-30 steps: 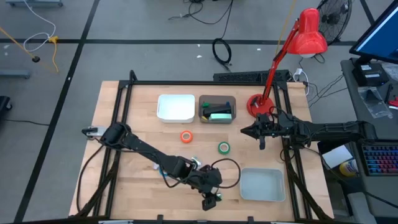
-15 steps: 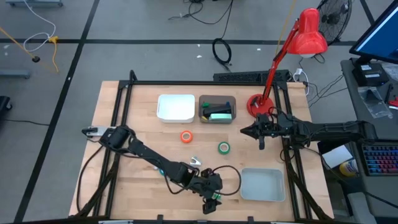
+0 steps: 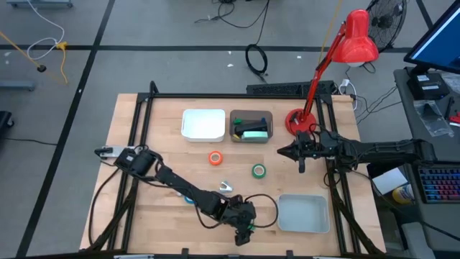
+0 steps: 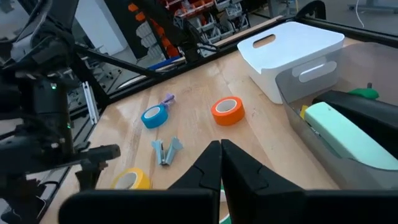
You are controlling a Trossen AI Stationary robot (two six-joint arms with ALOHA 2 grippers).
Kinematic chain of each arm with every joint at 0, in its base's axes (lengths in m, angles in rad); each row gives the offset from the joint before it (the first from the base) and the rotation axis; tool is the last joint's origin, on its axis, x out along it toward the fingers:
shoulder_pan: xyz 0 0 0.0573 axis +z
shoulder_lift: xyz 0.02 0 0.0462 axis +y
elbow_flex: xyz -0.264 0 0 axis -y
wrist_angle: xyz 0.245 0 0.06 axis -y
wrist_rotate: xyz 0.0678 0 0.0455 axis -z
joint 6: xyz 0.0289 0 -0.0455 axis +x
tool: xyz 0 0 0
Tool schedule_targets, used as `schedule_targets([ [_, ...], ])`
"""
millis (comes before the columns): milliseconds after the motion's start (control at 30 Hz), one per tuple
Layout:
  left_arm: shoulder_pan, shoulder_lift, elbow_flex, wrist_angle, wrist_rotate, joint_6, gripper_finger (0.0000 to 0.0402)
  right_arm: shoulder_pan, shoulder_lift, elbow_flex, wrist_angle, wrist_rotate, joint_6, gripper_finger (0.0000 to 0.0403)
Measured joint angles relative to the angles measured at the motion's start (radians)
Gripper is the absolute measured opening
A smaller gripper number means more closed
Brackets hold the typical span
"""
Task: Pick and place Stapler, Stapler remover, tape
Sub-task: Put the green stapler into the black bin
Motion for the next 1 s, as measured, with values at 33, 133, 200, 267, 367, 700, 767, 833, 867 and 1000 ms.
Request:
schedule_targets([
  [33, 0.0, 0.002, 0.0, -0.01, -0.001, 0.001, 0.0337, 0.0, 0.0, 0.0, 0.0, 0.006, 0.0, 0.0004],
  [133, 0.003, 0.02, 0.0, 0.005, -0.002, 0.012, 0.0337, 0.0, 0.001, 0.0, -0.001, 0.022, 0.0, 0.0004],
  [200, 0.003, 0.028, -0.001, -0.01, 0.005, 0.012, 0.0335, 0.0, 0.0, 0.0, 0.001, 0.028, 0.0, 0.0004],
  [267, 0.001, 0.044, 0.0, 0.011, 0.008, 0.013, 0.0333, 0.0, 0.001, 0.0, 0.001, 0.041, 0.0, 0.0004],
  [367, -0.004, 0.052, 0.0, 0.003, 0.014, 0.018, 0.0331, 0.0, 0.0, 0.0, 0.003, 0.048, 0.0, 0.0004],
  [700, -0.006, 0.067, 0.002, 0.019, 0.016, 0.017, 0.0329, 0.0, 0.001, -0.001, 0.002, 0.049, 0.002, 0.0004],
  [767, -0.006, 0.068, 0.002, 0.034, 0.02, 0.019, 0.033, 0.0, 0.001, -0.001, 0.002, 0.049, 0.008, 0.0004],
  [833, -0.009, 0.07, 0.002, 0.048, 0.02, 0.025, 0.0332, 0.0, 0.001, -0.001, 0.002, 0.049, 0.008, 0.0004],
  [867, -0.011, 0.07, 0.002, 0.048, 0.02, 0.04, 0.0332, 0.0, 0.001, -0.001, 0.002, 0.049, 0.008, 0.0004],
  [1000, -0.013, 0.07, 0.001, 0.036, 0.013, 0.09, 0.0327, 0.0, 0.001, -0.001, 0.002, 0.049, 0.017, 0.0004],
])
